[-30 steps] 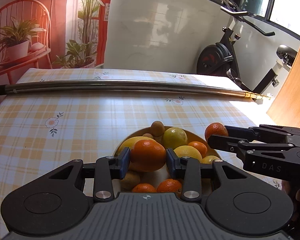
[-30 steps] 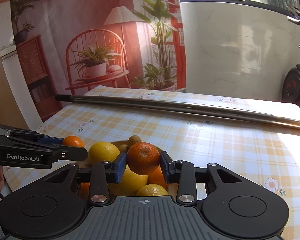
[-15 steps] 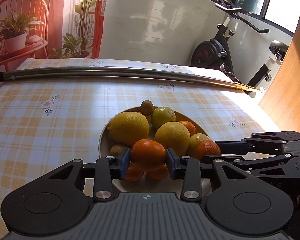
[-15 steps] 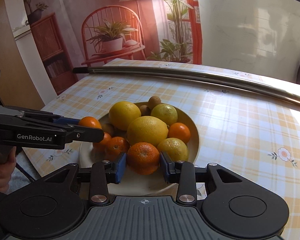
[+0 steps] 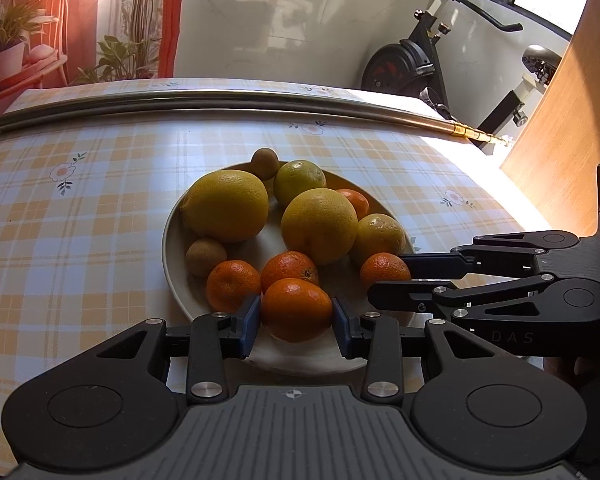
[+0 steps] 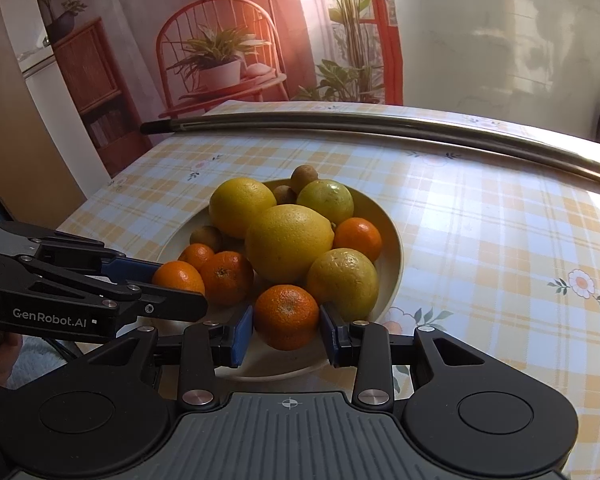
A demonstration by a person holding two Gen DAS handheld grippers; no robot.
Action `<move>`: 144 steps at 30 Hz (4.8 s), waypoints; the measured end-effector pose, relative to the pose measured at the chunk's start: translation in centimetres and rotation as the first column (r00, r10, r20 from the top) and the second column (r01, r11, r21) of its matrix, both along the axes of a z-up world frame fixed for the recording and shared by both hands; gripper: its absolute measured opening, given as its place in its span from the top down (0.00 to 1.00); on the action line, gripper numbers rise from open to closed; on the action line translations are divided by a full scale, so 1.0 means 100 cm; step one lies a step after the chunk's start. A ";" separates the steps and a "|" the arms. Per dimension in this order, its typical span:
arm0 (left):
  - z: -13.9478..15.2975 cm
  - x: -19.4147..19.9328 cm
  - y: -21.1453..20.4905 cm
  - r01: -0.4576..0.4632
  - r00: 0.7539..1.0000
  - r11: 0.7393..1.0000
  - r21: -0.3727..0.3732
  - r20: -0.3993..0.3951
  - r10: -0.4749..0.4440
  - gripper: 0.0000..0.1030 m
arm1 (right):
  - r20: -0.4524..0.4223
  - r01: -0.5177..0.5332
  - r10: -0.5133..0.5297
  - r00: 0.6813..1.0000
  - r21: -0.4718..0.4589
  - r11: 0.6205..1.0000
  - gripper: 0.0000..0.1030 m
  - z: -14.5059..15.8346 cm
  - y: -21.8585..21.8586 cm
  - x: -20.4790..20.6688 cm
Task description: Organize fruits
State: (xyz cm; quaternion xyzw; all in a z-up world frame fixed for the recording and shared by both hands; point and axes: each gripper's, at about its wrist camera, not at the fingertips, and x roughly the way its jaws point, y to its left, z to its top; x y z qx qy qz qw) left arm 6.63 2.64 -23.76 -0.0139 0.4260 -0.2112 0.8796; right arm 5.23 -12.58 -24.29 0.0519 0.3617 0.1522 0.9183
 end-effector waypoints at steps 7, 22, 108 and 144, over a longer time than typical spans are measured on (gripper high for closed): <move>-0.008 0.003 -0.001 0.005 0.999 1.000 -0.003 -0.046 -0.006 0.61 | -0.022 -0.003 0.003 1.000 -0.002 1.000 0.67 -0.004 0.000 0.002; -0.016 0.013 -0.010 -0.002 1.000 1.000 0.018 -0.020 0.002 0.61 | -0.012 0.011 -0.012 1.000 -0.017 1.000 0.67 -0.015 0.003 0.009; 0.213 -0.025 -0.027 -0.161 0.829 0.986 -0.044 0.535 0.159 0.00 | 0.418 0.330 -0.310 0.854 0.025 0.944 0.00 0.230 -0.072 -0.053; 0.229 -0.034 -0.035 -0.178 0.810 0.984 0.002 0.568 0.145 0.00 | 0.425 0.377 -0.353 0.833 0.030 0.926 0.00 0.233 -0.061 -0.062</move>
